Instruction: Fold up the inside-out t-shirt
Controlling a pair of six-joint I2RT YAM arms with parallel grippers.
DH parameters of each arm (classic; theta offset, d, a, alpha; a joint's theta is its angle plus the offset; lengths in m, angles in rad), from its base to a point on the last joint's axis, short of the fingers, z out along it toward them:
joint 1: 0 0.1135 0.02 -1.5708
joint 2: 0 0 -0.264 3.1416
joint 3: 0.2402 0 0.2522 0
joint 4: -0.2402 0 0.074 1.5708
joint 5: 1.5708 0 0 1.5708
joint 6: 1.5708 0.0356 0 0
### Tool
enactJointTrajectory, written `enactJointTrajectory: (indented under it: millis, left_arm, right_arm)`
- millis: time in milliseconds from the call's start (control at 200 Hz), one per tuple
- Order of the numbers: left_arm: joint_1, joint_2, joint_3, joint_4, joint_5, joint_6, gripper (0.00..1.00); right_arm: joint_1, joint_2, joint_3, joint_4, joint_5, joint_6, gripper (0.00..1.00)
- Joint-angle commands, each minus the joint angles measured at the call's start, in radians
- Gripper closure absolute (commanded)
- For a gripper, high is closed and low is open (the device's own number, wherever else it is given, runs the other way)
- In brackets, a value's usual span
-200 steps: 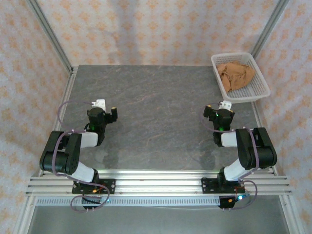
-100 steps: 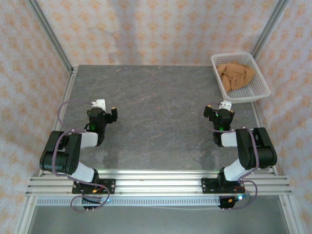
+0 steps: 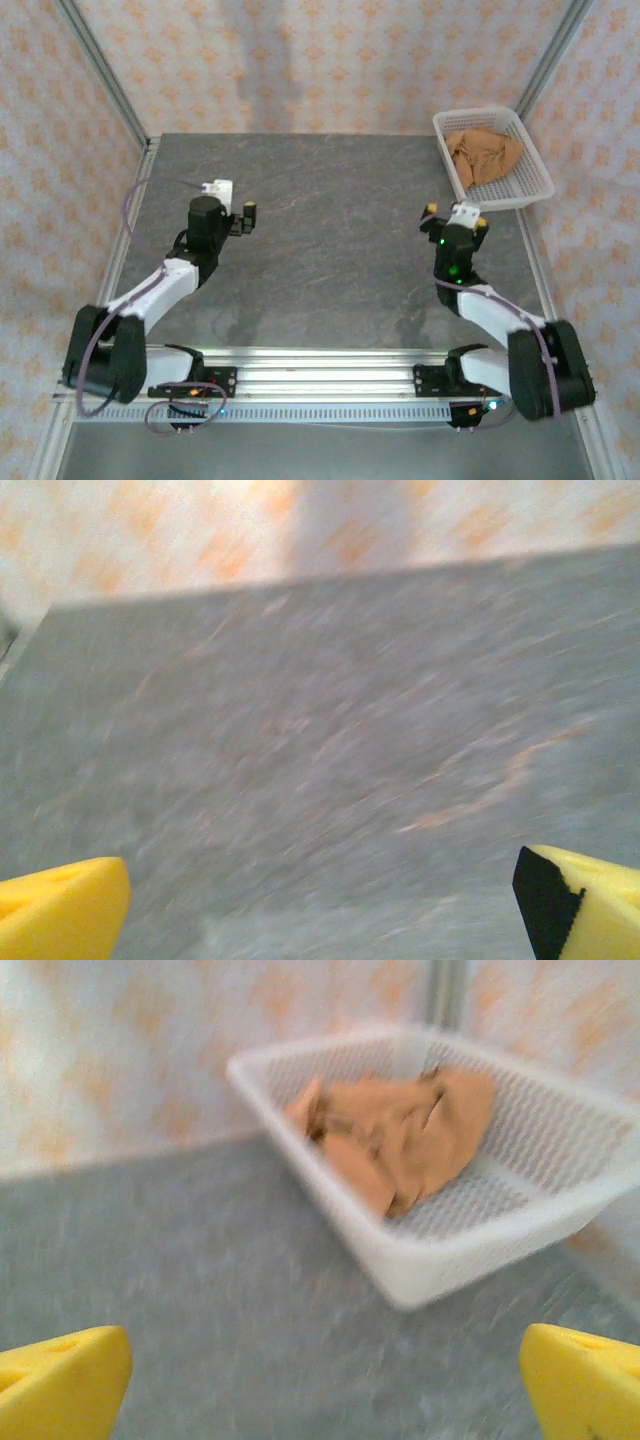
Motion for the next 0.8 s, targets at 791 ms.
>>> enactJointTrajectory:
  millis: [791]
  left_arm:
    - [-0.047, -0.145, 0.161, -0.539, 0.084, -0.539, 0.01]
  right_arm:
    - [-0.322, 0.943, 1.322, -1.015, -0.278, 0.794, 0.25]
